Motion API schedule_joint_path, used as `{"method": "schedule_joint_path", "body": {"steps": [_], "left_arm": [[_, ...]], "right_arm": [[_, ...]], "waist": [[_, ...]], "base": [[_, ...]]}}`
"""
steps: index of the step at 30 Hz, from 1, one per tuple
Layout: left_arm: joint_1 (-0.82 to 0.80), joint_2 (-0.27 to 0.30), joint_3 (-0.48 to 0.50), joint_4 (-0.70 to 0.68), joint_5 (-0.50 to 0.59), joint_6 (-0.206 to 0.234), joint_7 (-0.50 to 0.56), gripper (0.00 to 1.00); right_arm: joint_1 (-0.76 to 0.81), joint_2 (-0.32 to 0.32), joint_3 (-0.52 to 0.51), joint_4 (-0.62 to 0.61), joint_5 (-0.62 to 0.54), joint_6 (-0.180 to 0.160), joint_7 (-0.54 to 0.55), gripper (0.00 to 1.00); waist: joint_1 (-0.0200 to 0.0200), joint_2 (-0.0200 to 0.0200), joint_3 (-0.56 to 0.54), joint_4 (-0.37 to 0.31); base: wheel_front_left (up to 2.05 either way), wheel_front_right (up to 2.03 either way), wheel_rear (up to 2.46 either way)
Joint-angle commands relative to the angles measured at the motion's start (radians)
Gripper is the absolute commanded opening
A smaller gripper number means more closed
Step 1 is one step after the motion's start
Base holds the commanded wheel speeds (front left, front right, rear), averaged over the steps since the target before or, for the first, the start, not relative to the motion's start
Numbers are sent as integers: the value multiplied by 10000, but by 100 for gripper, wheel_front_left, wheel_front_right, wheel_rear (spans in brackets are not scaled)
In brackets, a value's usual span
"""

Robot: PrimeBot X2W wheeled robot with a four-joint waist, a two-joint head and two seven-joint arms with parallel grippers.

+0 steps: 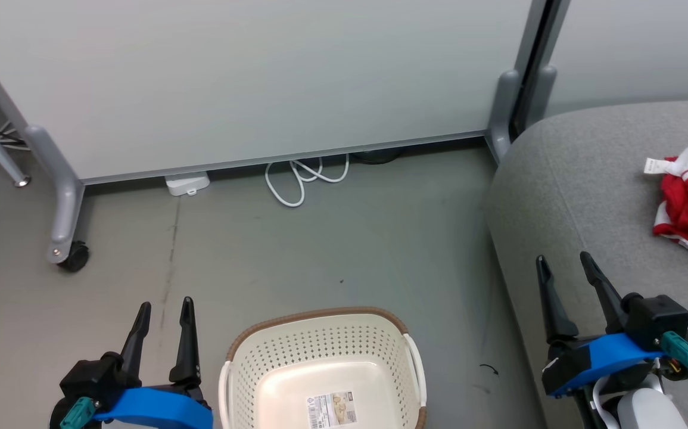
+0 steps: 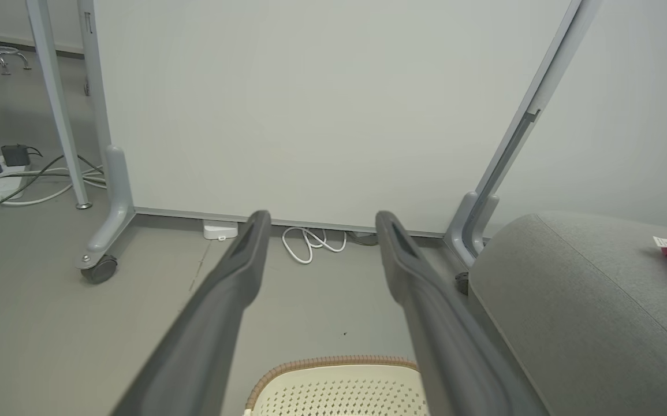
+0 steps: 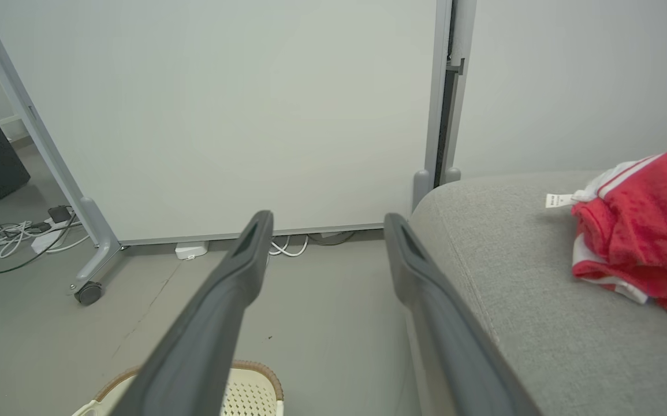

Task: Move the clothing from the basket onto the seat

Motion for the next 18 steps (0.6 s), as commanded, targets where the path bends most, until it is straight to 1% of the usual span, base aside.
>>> {"method": "schedule_joint_path", "body": {"steps": [1, 9, 18], "left_arm": [[11, -1, 47, 22, 20, -10, -28, 100], [91, 29, 246, 125, 27, -10, -28, 100], [187, -45, 357, 75, 97, -10, -28, 100]], "right_arm": [[159, 1, 14, -64, 74, 5, -9, 100], [304, 1, 280, -136, 163, 5, 84, 100], [411, 1, 441, -135, 221, 5, 143, 100]], "waist": [[0, -1, -54, 124], [0, -1, -115, 356], [0, -1, -174, 436]], "base": [[0, 0, 0], [0, 0, 0], [0, 0, 0]]}}
